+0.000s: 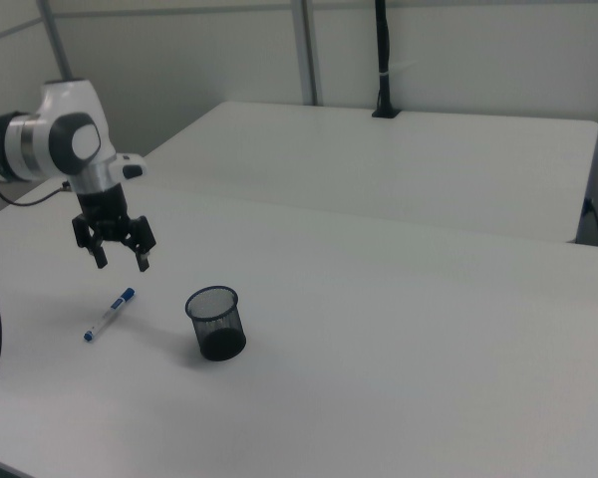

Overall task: Insert the marker
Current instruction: 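Move the open gripper over the white marker and lower it, then close the gripper on the marker near its blue cap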

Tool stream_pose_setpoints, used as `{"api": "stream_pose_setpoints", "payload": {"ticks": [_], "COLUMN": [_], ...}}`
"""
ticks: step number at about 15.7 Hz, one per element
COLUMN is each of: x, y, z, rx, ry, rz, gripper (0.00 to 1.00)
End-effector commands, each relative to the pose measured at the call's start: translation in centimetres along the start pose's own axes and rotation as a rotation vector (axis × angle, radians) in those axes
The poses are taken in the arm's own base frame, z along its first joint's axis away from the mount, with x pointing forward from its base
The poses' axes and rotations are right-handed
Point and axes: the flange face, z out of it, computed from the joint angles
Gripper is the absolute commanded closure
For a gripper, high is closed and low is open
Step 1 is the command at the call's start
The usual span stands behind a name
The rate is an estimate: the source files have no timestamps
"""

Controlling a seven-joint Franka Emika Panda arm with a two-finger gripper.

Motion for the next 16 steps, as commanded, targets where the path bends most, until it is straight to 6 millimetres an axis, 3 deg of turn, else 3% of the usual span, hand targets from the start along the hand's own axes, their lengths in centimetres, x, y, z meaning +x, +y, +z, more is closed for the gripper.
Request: {"api": "stream_pose_setpoints", "payload": {"ticks": [1, 6, 8, 12, 16], "x": [0.9, 1.8, 2.0, 2.4, 2.7], "y": [-2.5, -5.0, -5.7, -5.9, -5.9], "z": [3.2, 6.3, 7.4, 8.6, 9.8], "rx": [0.011, 0.009, 0.007, 0.014, 0.010], "ry": [0.010, 0.036, 0.032, 0.046, 0.039], "rz": [0.034, 0.055, 0.045, 0.051, 0.047], "gripper": [0.00, 0.18, 0.31, 0.47, 0.56]}}
